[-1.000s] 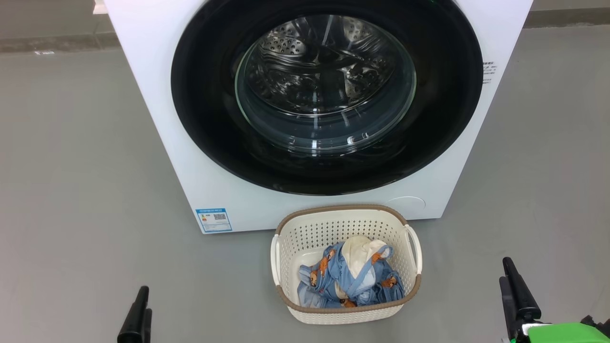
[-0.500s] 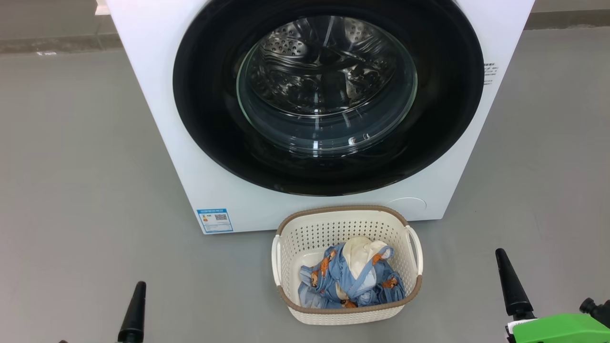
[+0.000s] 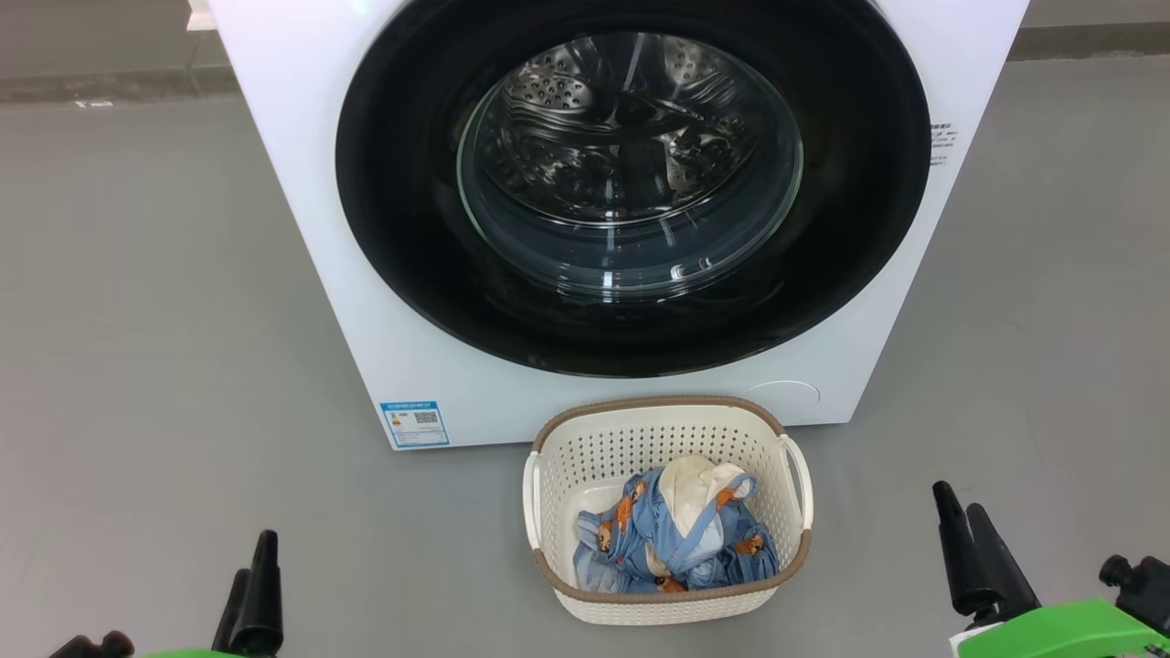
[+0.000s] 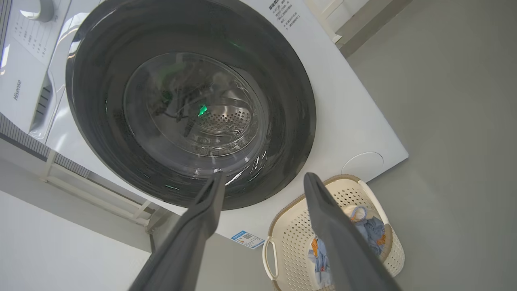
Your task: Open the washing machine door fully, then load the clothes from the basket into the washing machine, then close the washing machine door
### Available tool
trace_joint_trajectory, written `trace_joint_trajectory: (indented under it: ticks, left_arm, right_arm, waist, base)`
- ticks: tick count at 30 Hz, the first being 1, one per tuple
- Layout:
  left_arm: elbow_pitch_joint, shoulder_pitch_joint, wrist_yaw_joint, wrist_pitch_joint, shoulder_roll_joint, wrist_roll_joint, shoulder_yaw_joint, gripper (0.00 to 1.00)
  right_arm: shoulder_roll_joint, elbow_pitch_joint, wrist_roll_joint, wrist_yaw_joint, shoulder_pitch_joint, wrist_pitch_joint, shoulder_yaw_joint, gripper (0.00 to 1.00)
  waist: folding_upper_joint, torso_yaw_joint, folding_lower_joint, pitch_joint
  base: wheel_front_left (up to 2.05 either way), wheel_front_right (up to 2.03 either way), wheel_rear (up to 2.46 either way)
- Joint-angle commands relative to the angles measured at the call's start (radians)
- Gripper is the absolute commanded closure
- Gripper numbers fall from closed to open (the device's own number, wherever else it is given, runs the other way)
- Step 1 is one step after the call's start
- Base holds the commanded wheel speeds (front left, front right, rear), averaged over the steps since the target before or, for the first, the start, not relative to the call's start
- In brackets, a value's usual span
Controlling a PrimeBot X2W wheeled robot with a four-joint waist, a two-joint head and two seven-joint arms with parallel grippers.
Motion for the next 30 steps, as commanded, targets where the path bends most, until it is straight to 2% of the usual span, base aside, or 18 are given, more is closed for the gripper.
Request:
trace_joint_trajectory:
  ticks: [1, 14, 22, 30]
  left_arm:
    - [-0.037, -0.009, -0.003, -0.013, 0.018, 0.044, 0.018, 0.0]
    - [-0.097, 0.008, 0.048, -0.051, 0.021, 0.337, -0.023, 0.0]
    - [-0.114, 0.017, 0.061, -0.075, 0.023, 0.454, -0.035, 0.0]
    - [-0.127, 0.025, 0.071, -0.095, 0.025, 0.547, -0.041, 0.0]
  right_arm:
    - [-0.018, -0.037, -0.053, 0.001, -0.013, -0.014, 0.016, 0.0]
    - [-0.006, -0.065, -0.341, 0.001, -0.002, -0.052, 0.006, 0.0]
    - [0.001, -0.072, -0.487, 0.001, 0.005, -0.075, -0.005, 0.0]
    - [0.005, -0.082, -0.586, 0.001, 0.012, -0.095, -0.007, 0.0]
  waist:
    - [0.0, 0.0, -0.0001, 0.0]
    - [0.0, -0.002, -0.0001, -0.001]
    - [0.0, -0.002, -0.0001, -0.001]
    - [0.0, -0.002, -0.0001, -0.004]
  base:
    - [0.0, 0.0, 0.0]
    - [0.0, 0.0, 0.0]
    - [0.0, 0.0, 0.0]
    - [0.0, 0.0, 0.0]
